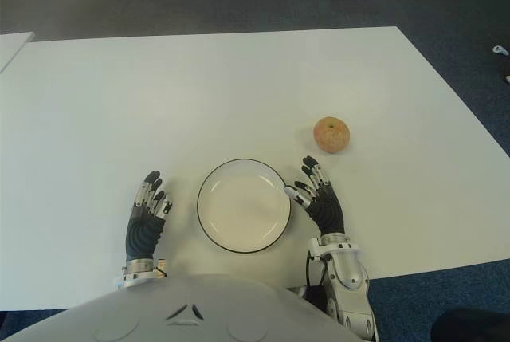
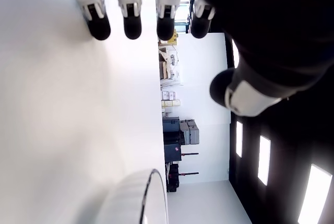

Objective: Put the apples into the plate.

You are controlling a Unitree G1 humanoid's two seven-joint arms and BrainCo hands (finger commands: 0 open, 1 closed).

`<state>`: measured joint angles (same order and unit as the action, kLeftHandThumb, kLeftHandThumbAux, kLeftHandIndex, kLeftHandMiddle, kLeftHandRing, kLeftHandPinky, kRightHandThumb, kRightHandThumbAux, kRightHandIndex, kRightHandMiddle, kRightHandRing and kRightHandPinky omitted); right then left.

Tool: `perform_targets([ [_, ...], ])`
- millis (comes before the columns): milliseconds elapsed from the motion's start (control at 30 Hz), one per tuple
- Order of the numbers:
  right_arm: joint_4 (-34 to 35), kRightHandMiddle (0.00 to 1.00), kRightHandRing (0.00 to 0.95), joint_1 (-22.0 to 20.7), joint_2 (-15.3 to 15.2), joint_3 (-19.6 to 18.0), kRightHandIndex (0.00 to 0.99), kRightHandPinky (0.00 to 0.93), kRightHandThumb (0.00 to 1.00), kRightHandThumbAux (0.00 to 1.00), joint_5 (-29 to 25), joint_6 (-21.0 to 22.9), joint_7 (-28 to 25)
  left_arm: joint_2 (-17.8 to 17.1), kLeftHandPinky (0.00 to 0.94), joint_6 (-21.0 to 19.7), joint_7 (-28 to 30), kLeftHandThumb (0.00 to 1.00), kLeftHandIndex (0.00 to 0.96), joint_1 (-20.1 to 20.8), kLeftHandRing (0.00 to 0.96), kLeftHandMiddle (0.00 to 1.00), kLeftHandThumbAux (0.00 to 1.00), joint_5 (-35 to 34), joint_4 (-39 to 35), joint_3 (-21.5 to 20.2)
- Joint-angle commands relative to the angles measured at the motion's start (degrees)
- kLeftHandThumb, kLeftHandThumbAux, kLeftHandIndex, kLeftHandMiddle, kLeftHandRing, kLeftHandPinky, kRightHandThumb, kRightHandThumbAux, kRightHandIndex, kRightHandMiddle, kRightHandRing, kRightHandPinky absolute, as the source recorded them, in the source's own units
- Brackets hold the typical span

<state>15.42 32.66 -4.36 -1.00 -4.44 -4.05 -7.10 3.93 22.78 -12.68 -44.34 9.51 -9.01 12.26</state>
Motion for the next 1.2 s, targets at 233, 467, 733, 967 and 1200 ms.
perform_targets([
  [233, -1.28, 0.047, 0.003, 0.37, 0.67, 0.36, 0.004, 0.0, 0.12, 0.629, 0.05, 0.5, 0.28, 0.48, 0.038, -0.43, -0.35, 0.069, 0.03, -0.72, 0.039, 0.041, 0.554, 0.47, -0.16, 0.13],
  [467, -1.29, 0.035, 0.0, 0.4, 0.69, 0.4, 0.0, 0.0, 0.116, 0.642, 0.06, 0.57, 0.14, 0.42, 0.019, -0.83, -0.06, 0.067, 0.025, -0.72, 0.03, 0.036, 0.554, 0.26, -0.44, 0.19],
  [733, -1.28, 0.03, 0.0, 0.38, 0.75, 0.36, 0.0, 0.0, 0.111, 0.64, 0.06, 0.7, 0.1, 0.35, 0.028, -1.81, 0.37, 0.073, 0.029, -0.66, 0.031, 0.037, 0.546, -0.4, -0.76, 0.18],
  [967, 7.73, 0.027, 0.0, -1.11, 0.43, 1.26, 0.0, 0.0, 0.115, 0.642, 2.99, 1.53, 1.58, -0.09, 0.024, -2.71, 0.56, 0.078, 0.028, -0.19, 0.027, 0.032, 0.546, -0.24, -0.93, -0.22],
  [1200, 13.92, 0.025, 0.007, -6.07, -5.26, -1.18, 0.019, 0.025, 0.199, 0.614, 11.87, -10.79, 2.06, -0.56, 0.028, -2.94, 0.92, 0.079, 0.029, 0.52, 0.027, 0.032, 0.555, -0.3, -0.39, -0.6],
])
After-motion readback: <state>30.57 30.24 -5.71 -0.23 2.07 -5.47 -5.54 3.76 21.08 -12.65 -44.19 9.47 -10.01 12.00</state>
